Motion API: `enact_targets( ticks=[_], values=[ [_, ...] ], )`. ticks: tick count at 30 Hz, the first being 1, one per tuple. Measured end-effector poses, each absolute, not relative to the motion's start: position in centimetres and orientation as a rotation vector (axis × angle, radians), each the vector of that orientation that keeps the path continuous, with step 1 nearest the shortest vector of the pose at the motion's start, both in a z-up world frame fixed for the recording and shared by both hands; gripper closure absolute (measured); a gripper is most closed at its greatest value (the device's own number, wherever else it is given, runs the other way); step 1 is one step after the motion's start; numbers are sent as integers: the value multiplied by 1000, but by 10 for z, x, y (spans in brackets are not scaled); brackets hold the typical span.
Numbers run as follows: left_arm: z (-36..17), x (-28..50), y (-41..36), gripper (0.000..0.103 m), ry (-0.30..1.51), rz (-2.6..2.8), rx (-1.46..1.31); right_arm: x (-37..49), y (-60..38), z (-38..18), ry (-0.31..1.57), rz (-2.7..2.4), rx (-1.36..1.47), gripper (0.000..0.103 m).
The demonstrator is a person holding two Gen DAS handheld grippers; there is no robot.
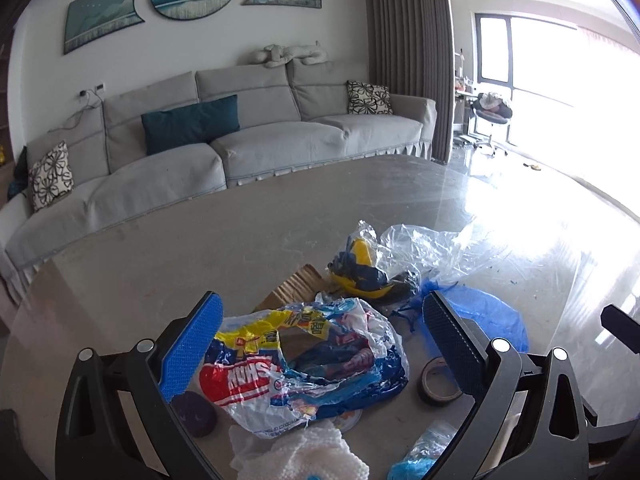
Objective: Collect trash
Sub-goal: 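Grasp the blue mesh bag with the right tool while the left tool grasps the printed plastic bag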
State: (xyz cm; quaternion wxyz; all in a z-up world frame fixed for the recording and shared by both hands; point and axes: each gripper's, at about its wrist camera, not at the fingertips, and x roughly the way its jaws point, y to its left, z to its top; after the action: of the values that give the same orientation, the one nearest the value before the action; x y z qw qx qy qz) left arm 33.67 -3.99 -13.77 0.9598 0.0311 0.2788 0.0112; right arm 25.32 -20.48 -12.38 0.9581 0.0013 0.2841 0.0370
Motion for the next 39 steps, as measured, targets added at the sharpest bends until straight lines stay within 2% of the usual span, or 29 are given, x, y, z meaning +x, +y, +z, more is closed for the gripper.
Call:
enact_targets(
  ticks=[12, 22, 24, 25, 27, 28, 35, 39],
  values=[
    [-192, 385, -61, 3, 733, 62, 51, 285, -236, -153, 646, 51, 71, 4],
    [-206, 389, -60, 4, 748, 93, 90, 295, -243, -168, 686, 39, 98, 4],
    [-205, 389, -59, 19, 737, 107, 97, 294, -238, -170, 691, 31, 61, 4],
    [-206, 390, -59, 33, 744, 115, 108, 292, -236, -170, 692, 30, 45, 4],
    [-209, 395, -57, 47, 777, 99, 102, 290, -234, -170, 691, 41, 30, 4],
    [-211, 396, -59, 63, 795, 89, 104, 289, -233, -170, 691, 45, 26, 4],
    [-211, 388, -65, 79, 768, 95, 152, 285, -227, -169, 665, 52, 10, 4],
    [-205, 383, -63, 84, 743, 82, 128, 285, -228, -171, 659, 36, 0, 4]
  ],
)
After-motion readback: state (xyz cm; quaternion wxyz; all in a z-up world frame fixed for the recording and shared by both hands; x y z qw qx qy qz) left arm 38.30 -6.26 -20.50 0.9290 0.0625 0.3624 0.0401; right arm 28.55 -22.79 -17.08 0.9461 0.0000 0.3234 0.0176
